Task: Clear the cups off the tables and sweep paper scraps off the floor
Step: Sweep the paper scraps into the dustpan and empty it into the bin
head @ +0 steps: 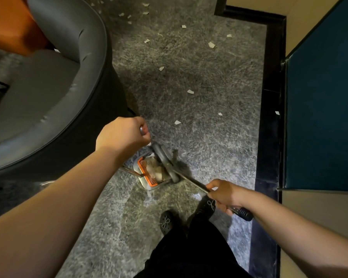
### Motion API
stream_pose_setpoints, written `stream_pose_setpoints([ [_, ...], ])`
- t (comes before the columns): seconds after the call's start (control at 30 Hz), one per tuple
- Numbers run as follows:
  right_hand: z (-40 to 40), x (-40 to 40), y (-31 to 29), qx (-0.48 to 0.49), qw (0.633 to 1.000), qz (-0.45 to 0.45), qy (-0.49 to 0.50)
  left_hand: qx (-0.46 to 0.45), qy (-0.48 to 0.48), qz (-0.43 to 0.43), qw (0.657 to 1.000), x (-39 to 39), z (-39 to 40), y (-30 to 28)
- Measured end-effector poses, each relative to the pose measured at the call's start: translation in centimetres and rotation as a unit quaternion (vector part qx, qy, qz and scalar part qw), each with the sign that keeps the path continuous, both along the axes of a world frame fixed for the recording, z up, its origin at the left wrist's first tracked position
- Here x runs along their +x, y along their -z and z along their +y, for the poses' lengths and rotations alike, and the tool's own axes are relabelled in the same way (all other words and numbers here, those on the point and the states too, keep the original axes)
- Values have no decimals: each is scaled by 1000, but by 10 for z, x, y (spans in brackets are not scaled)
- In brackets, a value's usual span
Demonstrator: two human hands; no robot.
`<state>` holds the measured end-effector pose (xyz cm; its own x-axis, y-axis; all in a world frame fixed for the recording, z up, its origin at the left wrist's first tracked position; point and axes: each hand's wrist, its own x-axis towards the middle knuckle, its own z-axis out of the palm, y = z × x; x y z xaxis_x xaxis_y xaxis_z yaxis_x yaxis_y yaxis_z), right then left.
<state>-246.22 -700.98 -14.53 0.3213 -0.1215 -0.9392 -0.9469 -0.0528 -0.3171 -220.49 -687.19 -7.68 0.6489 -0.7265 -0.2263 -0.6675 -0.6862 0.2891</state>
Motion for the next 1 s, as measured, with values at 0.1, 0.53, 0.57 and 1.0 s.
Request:
stream_pose_setpoints([
  [0.1, 8, -7, -7, 17, 999, -6, 29, -4, 0, 2, 1000, 0, 4, 0],
  [0.53, -34, -18, -33, -14, 988, -13, 152, 3, -73, 22, 997, -7, 54, -13],
  [0.57, -39, -13, -32, -15, 988, -19, 156, 0, -86, 22, 996, -8, 59, -14],
  [1.0, -139, 90, -14, -85, 993, -21, 83, 1, -300, -16, 954, -2, 85, -20],
])
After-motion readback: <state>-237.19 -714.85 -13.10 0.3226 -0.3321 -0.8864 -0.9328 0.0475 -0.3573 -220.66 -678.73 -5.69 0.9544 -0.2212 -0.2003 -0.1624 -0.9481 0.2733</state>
